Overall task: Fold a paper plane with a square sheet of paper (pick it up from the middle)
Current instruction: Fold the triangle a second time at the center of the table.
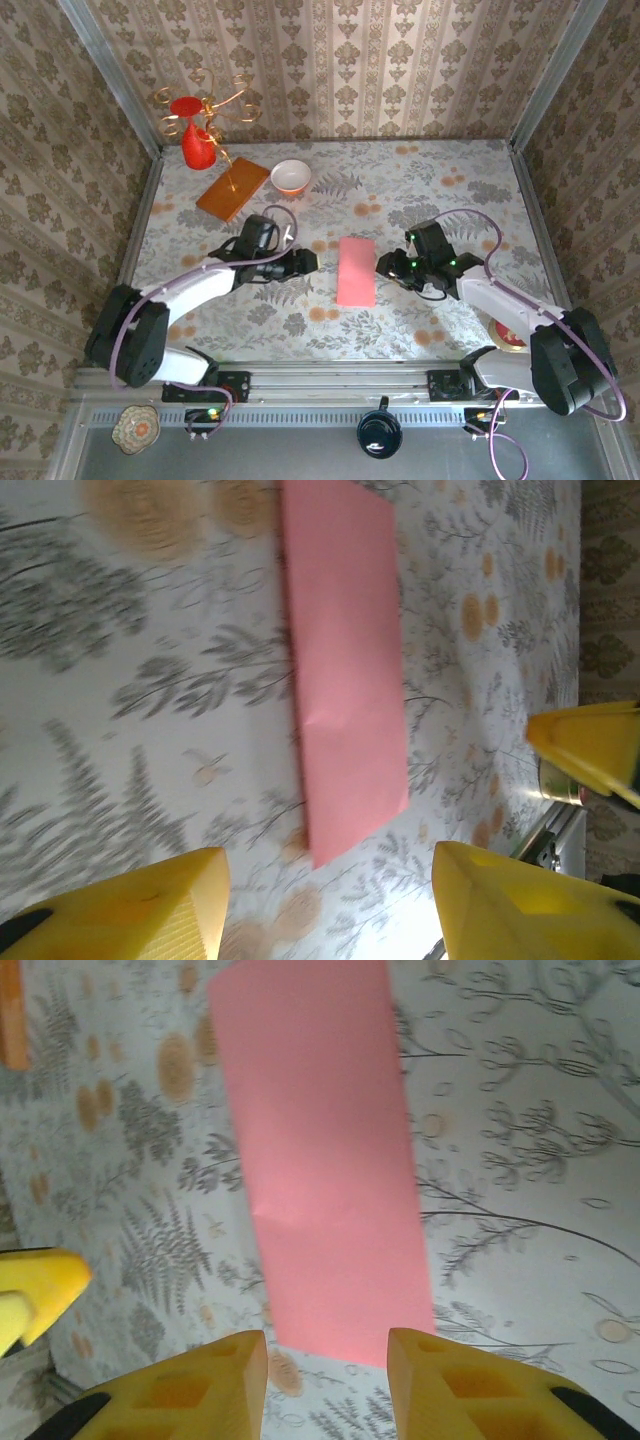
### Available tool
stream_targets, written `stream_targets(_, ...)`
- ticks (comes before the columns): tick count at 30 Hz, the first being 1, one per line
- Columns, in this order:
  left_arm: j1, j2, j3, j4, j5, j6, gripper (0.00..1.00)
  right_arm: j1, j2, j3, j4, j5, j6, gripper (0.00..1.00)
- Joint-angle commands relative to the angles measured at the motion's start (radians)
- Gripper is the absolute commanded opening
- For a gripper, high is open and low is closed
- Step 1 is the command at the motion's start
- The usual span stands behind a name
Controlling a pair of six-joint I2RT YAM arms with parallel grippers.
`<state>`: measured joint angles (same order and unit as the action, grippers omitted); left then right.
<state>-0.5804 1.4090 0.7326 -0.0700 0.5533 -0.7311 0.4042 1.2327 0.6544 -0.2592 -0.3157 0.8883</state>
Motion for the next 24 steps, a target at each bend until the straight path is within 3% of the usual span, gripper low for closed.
stream_targets(1,-0.042,0.095,0.092,0.029,0.018,-0.013,0.57,0.005,0.028,0.004,0.034,0.081,0.06,0.39)
stream_targets(11,-0.084,0.412,0.344,0.046,-0.016,-0.071,0.57,-0.045,0.126,0.071,0.046,0.072,0.002,0.55)
stream_targets(14,-0.093,0.472,0.392,0.043,-0.031,-0.083,0.56,-0.088,0.137,0.073,0.04,0.061,-0.019,0.56)
stream_targets(19,-0.105,0.56,0.435,0.097,0.004,-0.14,0.5,-0.176,0.191,0.066,0.074,-0.07,-0.048,0.52)
stream_targets(24,-0.106,0.613,0.461,0.092,0.04,-0.148,0.46,-0.186,0.231,0.085,0.08,-0.113,-0.086,0.51)
